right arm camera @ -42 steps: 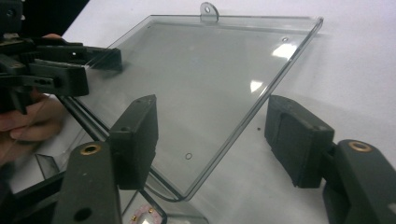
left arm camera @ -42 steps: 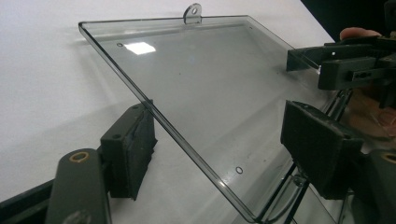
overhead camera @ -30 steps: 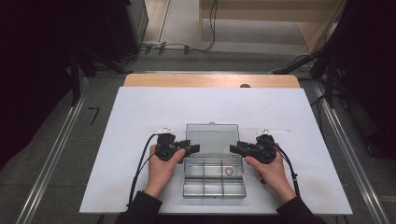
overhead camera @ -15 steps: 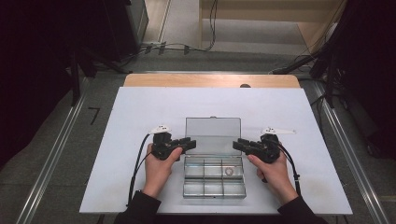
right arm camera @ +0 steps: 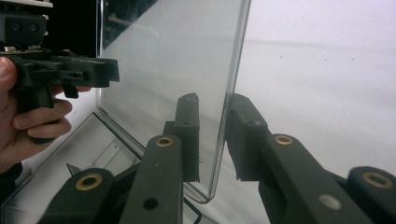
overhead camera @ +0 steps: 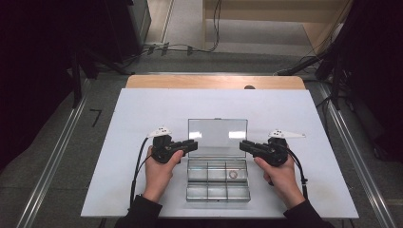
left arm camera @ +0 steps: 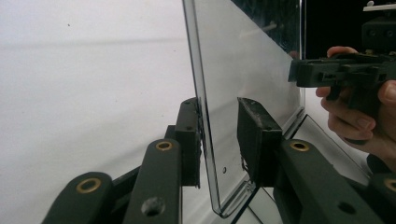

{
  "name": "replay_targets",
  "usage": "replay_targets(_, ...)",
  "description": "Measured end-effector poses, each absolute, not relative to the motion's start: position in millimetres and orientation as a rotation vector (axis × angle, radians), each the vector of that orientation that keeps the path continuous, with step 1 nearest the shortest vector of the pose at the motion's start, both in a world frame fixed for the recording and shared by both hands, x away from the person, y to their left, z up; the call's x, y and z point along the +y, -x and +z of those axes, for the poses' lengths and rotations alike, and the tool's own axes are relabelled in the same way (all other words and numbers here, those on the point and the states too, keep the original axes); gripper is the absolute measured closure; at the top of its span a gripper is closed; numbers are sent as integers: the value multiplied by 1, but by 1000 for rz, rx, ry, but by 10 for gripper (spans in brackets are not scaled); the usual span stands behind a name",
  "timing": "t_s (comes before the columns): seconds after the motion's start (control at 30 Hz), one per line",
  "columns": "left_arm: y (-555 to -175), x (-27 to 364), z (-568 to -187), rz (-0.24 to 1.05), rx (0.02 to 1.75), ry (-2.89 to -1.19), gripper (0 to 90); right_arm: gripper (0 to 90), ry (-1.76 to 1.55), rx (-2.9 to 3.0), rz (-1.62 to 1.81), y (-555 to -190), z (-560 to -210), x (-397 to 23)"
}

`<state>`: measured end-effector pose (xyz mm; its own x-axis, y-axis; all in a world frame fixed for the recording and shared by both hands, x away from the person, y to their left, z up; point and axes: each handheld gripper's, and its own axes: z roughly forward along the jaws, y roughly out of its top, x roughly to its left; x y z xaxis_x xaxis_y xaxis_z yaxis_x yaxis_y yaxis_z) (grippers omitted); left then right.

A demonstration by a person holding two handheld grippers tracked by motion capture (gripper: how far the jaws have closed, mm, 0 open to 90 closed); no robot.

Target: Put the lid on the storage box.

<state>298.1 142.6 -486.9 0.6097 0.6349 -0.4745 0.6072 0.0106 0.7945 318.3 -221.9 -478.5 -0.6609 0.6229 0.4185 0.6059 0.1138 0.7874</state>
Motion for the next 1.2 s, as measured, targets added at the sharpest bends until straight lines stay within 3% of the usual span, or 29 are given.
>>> replay_targets(0.43, -293, 143, -484, 48, 997, -1661, 722, 772, -1172, 2318, 1636, -312, -474, -223)
replay_targets(0.8, -292, 144, -471, 82, 968, -1618, 636, 778, -1083, 2297, 1627, -308, -474, -222)
replay_targets(1.2, -289, 144, -470, 104, 948, -1619, 674, 771, -1067, 2300, 1613, -305, -474, -223)
